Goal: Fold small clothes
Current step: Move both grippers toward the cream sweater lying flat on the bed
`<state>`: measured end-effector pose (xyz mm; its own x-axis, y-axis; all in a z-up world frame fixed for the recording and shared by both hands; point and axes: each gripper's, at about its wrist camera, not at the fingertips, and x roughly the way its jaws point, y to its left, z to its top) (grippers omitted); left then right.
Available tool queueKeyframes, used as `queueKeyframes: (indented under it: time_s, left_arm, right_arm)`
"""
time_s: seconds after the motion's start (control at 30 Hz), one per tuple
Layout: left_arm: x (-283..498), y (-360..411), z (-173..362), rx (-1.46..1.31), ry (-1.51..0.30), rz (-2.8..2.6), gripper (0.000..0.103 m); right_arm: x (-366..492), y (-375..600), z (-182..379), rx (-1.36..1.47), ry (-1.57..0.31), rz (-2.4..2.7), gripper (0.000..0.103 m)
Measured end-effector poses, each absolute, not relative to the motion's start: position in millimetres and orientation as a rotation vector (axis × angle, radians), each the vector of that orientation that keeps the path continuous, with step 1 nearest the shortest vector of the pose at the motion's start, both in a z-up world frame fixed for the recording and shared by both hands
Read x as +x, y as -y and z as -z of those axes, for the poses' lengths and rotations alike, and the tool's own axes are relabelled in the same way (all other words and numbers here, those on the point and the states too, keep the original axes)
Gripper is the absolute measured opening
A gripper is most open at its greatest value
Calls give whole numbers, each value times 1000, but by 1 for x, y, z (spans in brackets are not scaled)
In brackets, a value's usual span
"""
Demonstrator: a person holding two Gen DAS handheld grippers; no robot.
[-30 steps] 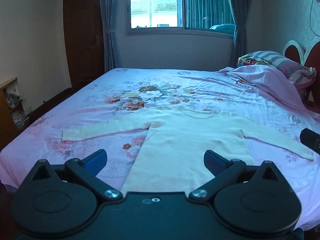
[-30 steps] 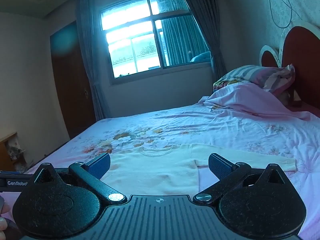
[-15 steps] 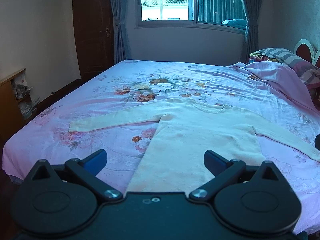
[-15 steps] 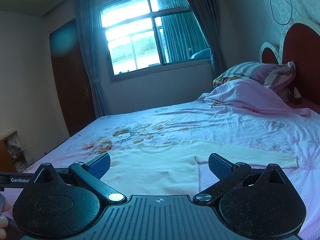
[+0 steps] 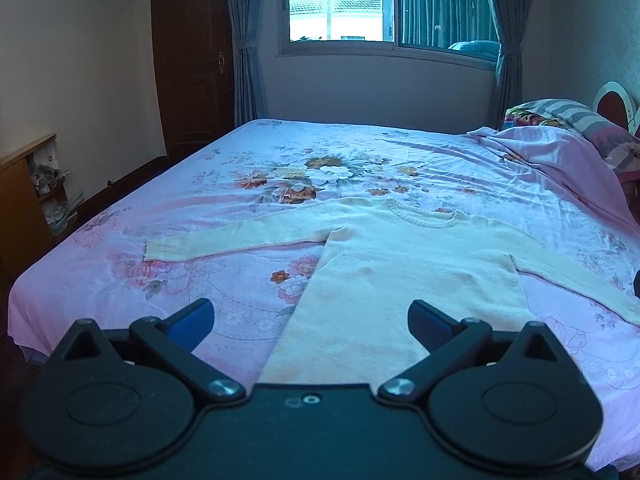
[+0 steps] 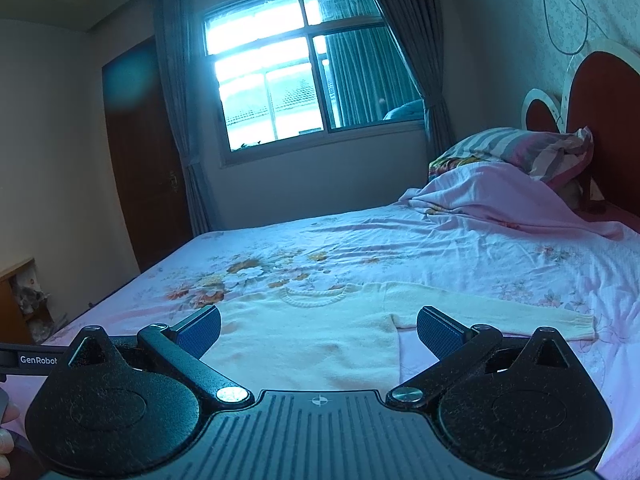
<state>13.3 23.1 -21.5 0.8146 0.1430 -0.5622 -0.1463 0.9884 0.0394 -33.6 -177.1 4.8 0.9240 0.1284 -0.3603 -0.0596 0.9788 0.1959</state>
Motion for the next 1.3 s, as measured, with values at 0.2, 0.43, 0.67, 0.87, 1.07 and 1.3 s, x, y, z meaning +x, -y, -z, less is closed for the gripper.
queueKeyframes:
  time_s: [0.2, 0.43, 0.67, 0.87, 1.07, 1.3]
  left_arm:
    - [11, -24, 21, -25, -597, -149, 102]
    - [6, -22, 18, -21, -575, -136, 102]
    - [6, -19, 16, -16, -570, -133, 102]
    - [6, -21, 16, -17, -574, -132, 102]
    - [5, -22, 17, -15, -575, -133, 102]
    - [7, -24, 19, -17, -583, -131, 102]
  right_arm:
    - [-35, 175, -4, 172, -376, -99, 103]
    - [-35, 173, -5, 166, -368, -108, 103]
    - [-34, 174, -3, 168, -370, -107, 103]
    - [-34, 172, -2, 161, -371, -109, 103]
    - [-32, 171, -3, 155, -374, -116, 103]
    - [-29, 170, 0, 153, -378, -113, 103]
